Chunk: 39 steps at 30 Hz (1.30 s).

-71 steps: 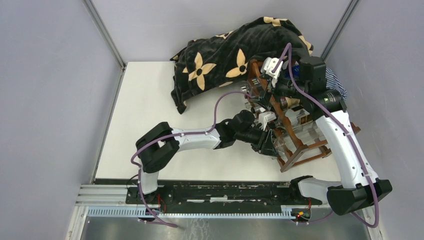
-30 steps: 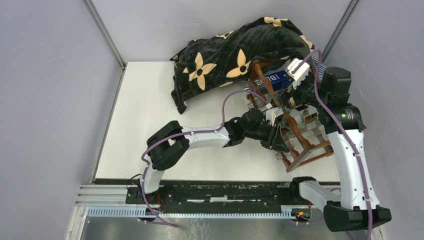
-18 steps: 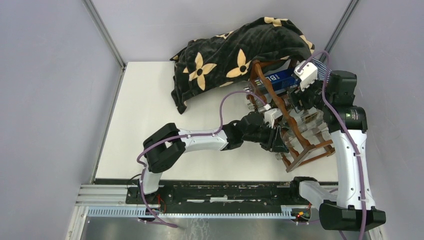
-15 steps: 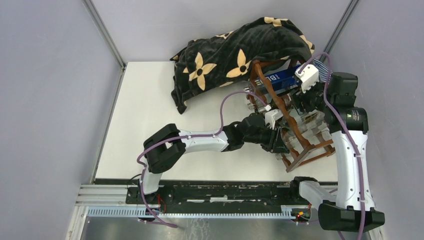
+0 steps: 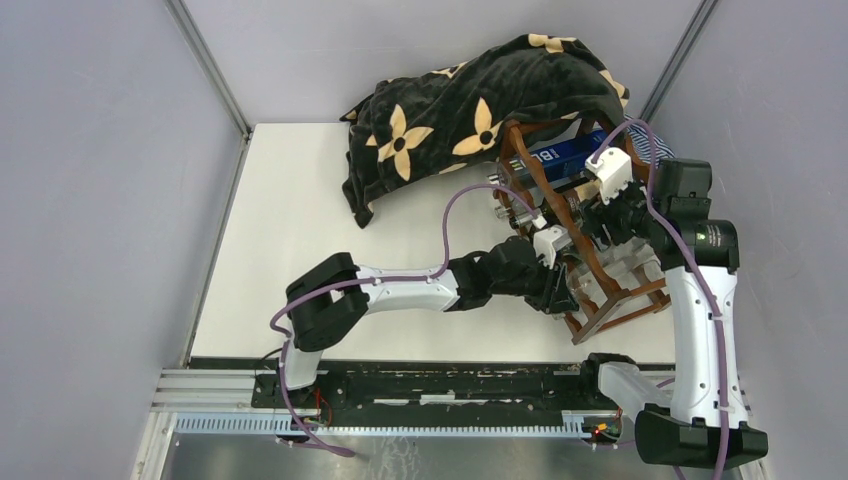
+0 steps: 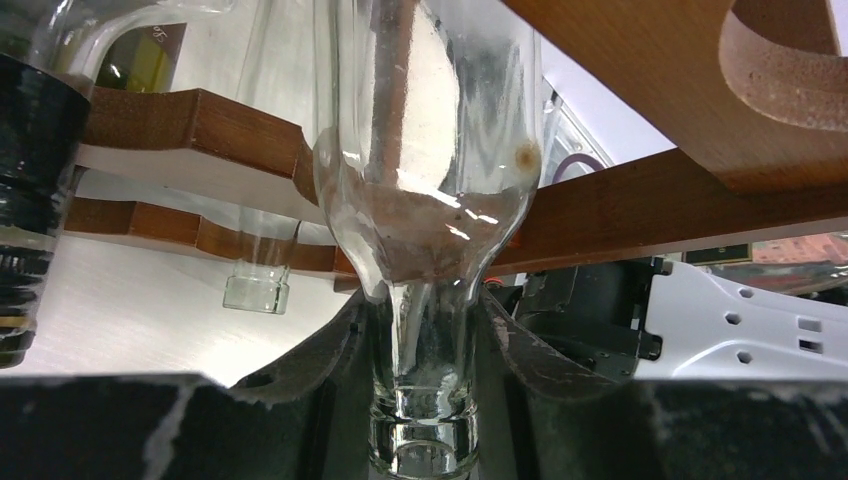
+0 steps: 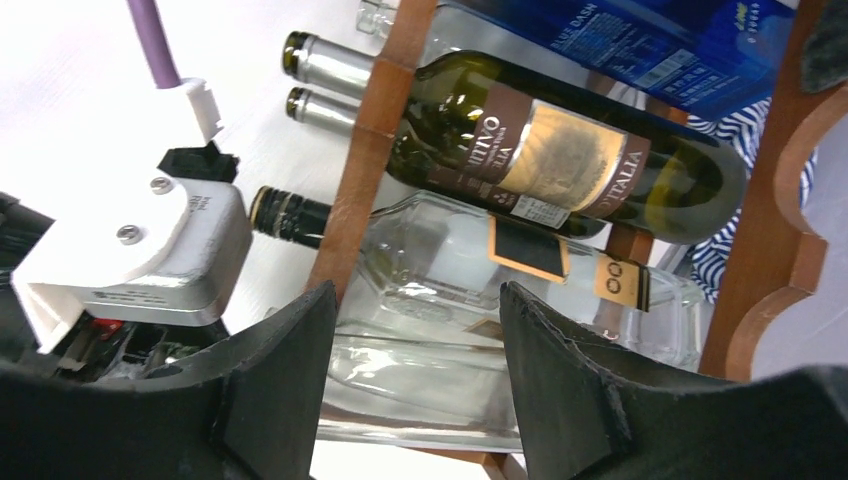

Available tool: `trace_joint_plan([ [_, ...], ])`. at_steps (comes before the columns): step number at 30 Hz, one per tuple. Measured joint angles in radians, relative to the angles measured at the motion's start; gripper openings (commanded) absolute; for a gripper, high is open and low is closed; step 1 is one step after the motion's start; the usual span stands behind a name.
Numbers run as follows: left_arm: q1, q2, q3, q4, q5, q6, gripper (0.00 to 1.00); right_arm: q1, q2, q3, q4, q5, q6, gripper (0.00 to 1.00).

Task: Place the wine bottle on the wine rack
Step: Place the wine bottle in the wine rack.

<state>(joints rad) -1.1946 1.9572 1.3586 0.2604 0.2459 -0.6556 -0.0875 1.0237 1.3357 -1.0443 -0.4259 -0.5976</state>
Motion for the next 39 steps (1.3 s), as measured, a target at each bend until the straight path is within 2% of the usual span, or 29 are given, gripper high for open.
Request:
trace_joint_plan([
  [9, -0.024, -0.004, 0.000, -0.005, -0.070, 0.055, 0.02, -0.001, -0.032, -0.007, -0.047, -0.058, -0.002, 0.65],
  [17, -0.034, -0.004, 0.013, -0.004, -0.103, 0.106, 0.02, -0.001, -0.060, -0.089, -0.069, -0.070, -0.002, 0.60],
  [20, -0.038, -0.004, 0.016, -0.004, -0.116, 0.124, 0.02, -0.005, -0.061, -0.105, -0.078, -0.071, 0.001, 0.55],
  [24, -0.040, -0.004, 0.022, -0.004, -0.126, 0.134, 0.02, -0.004, -0.069, -0.111, -0.084, -0.086, 0.003, 0.34],
  [25, -0.042, -0.004, 0.025, -0.004, -0.130, 0.135, 0.02, -0.004, -0.072, -0.114, -0.089, -0.100, 0.010, 0.32],
  [39, -0.060, -0.004, 0.055, -0.031, -0.157, 0.220, 0.02, -0.014, -0.072, -0.117, -0.094, -0.140, 0.041, 0.31],
])
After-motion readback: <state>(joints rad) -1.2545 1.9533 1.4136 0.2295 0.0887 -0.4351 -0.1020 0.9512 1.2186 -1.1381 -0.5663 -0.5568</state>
